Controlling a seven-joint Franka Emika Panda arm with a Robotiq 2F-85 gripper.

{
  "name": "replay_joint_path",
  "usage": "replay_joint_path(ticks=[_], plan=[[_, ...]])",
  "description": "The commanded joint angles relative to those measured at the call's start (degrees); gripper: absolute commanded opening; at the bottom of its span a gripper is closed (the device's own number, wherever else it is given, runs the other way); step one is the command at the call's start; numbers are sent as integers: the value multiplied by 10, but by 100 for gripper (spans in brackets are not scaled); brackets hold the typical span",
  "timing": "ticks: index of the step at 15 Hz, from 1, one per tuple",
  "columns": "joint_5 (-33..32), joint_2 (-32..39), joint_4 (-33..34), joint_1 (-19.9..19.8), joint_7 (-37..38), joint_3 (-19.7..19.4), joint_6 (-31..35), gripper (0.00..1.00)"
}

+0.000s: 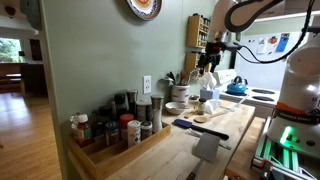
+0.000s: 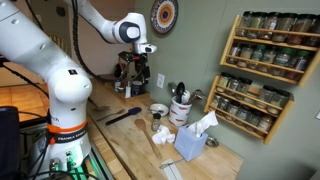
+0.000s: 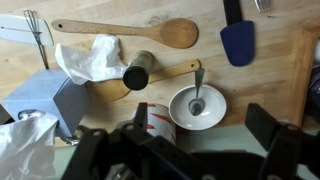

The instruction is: Put the silver spatula in the white bucket

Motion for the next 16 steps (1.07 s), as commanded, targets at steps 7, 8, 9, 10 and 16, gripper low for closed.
replay_joint_path(ticks=[7, 8, 9, 10, 16], plan=[[87, 46, 16, 117, -106, -18, -12, 100], [99, 61, 19, 137, -113, -12, -13, 100], [107, 75, 21, 156, -125, -5, -5, 100], [118, 91, 22, 175, -139, -3, 4, 100], [236, 193, 20, 262, -291, -31, 53, 100]])
